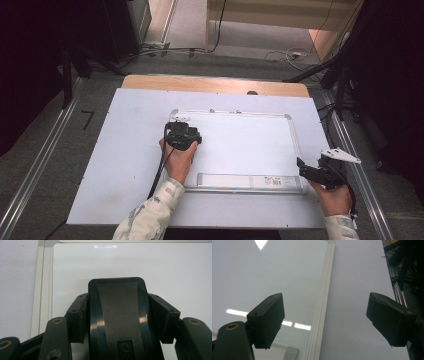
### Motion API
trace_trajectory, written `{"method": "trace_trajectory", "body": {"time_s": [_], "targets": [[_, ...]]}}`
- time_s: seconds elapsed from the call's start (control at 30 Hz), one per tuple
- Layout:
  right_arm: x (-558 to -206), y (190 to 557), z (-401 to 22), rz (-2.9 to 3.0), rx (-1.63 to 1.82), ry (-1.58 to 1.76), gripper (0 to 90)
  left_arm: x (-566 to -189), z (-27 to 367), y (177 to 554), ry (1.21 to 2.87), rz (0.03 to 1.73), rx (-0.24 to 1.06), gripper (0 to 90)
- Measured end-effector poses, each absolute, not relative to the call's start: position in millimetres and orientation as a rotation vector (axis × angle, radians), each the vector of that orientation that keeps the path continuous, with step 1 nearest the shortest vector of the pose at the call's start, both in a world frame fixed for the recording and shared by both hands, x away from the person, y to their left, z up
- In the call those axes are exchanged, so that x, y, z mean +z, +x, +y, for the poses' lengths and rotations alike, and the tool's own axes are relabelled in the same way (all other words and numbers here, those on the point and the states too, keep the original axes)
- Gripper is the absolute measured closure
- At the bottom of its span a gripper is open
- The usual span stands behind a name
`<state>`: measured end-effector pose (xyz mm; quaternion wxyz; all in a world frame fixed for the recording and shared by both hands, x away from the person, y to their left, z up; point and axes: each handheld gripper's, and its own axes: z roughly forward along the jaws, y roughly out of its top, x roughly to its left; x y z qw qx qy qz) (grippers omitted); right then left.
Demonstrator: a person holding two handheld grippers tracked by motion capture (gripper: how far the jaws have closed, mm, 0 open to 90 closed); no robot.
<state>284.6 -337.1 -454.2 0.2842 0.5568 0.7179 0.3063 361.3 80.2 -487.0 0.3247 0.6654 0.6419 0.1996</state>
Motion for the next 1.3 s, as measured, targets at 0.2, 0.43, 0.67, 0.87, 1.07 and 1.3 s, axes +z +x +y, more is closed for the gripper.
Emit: {"method": "trace_trajectory", "body": {"time_s": [0.2, 0.43, 0.67, 0.87, 1.07, 1.3], "targets": [[-454, 285, -337, 1.917, 0.815, 1.493, 13.6, -485, 80, 358, 1.754, 1.682, 0.531, 39.9], [-454, 285, -336, 1.922, 0.815, 1.490, 13.6, -448, 82, 354, 1.723, 1.645, 0.612, 39.8], [-454, 286, -336, 1.920, 0.819, 1.491, 13.6, -447, 98, 365, 1.694, 1.706, 0.626, 39.8], [-454, 287, -335, 1.925, 0.819, 1.486, 13.6, -447, 109, 384, 1.670, 1.760, 0.629, 39.8], [-454, 289, -334, 1.925, 0.822, 1.486, 13.6, -455, 110, 403, 1.671, 1.793, 0.633, 39.8], [-454, 289, -336, 1.925, 0.829, 1.487, 13.6, -458, 102, 417, 1.684, 1.788, 0.628, 39.8]]}}
